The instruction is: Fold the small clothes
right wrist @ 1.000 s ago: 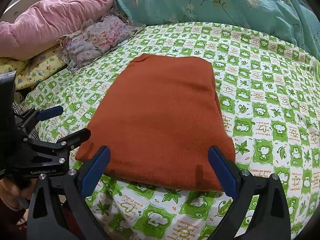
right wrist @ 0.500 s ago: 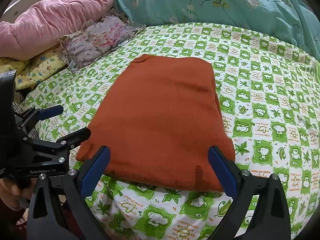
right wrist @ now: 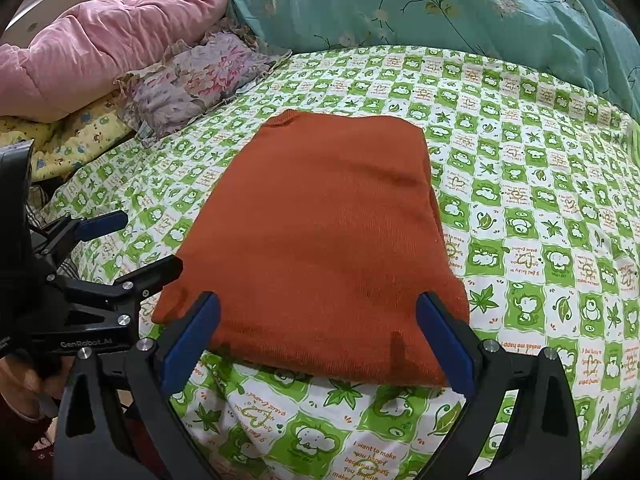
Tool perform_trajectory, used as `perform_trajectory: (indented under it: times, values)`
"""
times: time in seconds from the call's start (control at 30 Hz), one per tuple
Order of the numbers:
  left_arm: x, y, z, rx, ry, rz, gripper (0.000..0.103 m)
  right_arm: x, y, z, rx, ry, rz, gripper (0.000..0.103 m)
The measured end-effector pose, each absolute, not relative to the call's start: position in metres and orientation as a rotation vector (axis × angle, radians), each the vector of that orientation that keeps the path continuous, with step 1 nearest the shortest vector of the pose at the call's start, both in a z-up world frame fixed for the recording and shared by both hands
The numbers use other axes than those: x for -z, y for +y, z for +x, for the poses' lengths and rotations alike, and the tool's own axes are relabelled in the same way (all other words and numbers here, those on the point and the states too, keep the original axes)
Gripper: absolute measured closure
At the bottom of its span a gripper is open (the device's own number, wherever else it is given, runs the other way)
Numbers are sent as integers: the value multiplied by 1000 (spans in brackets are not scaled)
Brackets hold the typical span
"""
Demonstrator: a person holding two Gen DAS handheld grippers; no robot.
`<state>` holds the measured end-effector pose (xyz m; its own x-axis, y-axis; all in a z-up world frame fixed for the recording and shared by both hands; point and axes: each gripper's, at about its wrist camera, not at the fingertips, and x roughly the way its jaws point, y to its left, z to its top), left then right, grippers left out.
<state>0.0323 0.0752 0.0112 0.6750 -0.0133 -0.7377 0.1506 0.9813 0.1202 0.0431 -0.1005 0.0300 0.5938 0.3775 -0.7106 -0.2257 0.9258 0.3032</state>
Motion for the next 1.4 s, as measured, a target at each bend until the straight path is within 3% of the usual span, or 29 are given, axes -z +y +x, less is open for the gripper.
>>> perform_trajectory:
  times: [1.4]
  values:
    - [-15,78,57,86,828,147,6,-32,-106,61,-346,867,214,5]
